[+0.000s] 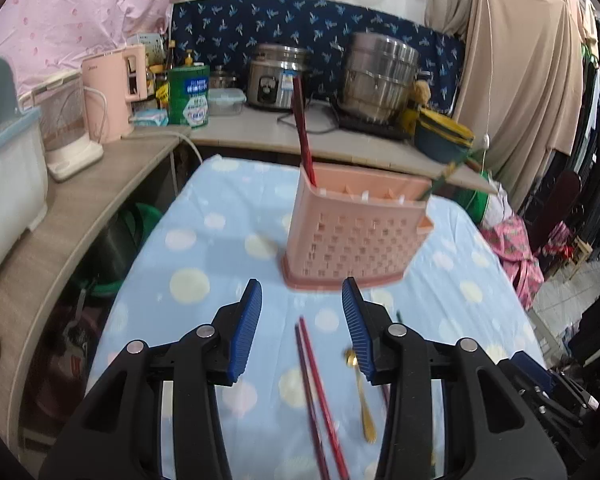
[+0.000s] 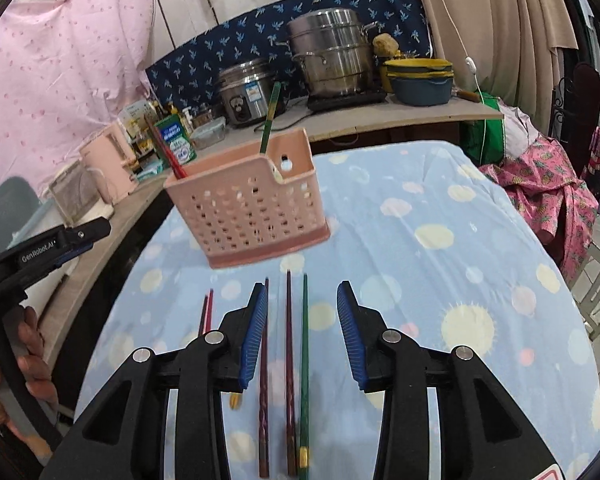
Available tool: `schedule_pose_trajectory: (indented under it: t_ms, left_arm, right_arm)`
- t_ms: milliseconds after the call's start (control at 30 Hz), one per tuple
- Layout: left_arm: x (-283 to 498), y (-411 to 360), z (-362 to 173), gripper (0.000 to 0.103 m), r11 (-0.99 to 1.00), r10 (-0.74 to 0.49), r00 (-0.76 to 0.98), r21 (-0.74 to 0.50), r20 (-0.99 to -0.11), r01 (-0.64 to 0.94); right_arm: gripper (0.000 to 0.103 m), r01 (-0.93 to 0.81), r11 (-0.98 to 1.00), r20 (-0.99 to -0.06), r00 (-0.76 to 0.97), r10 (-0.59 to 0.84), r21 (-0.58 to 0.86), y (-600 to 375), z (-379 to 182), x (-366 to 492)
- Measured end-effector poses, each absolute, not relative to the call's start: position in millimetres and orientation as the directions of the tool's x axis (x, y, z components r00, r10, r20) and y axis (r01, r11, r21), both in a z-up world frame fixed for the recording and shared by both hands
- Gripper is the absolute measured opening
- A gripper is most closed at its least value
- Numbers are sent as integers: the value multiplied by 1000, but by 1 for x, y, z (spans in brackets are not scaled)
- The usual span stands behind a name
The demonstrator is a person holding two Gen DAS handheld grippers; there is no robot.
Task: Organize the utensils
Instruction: 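Move the left tool onto the next dark-red chopstick while the right tool approaches another green chopstick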
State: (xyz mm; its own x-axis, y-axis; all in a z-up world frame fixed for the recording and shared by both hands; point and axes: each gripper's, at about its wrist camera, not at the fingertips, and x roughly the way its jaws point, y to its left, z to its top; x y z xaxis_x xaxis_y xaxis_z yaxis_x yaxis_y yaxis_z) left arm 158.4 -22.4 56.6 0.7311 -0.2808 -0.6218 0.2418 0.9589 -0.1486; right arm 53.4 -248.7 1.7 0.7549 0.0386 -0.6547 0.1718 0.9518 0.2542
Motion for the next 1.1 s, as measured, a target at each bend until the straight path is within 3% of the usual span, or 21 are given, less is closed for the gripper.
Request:
schedule_pose_trajectory:
  t_ms: [367,767,1100]
  left_arm:
    - [106,-14,-11,40,959,-269,615,-145,-741,246]
    - [78,-14,-38,40,957,-258,569,-127,-781,259]
    - [74,-20,-45,40,954,-260,552,-122,-792,274]
  right_arm:
    - [35,179,964,-785,618,47,199,-224,-63,17]
    - [18,184,964,-817,574,55,194,-221,-83,10]
    - [18,171,968,-815,578,50,181,-216,-83,7]
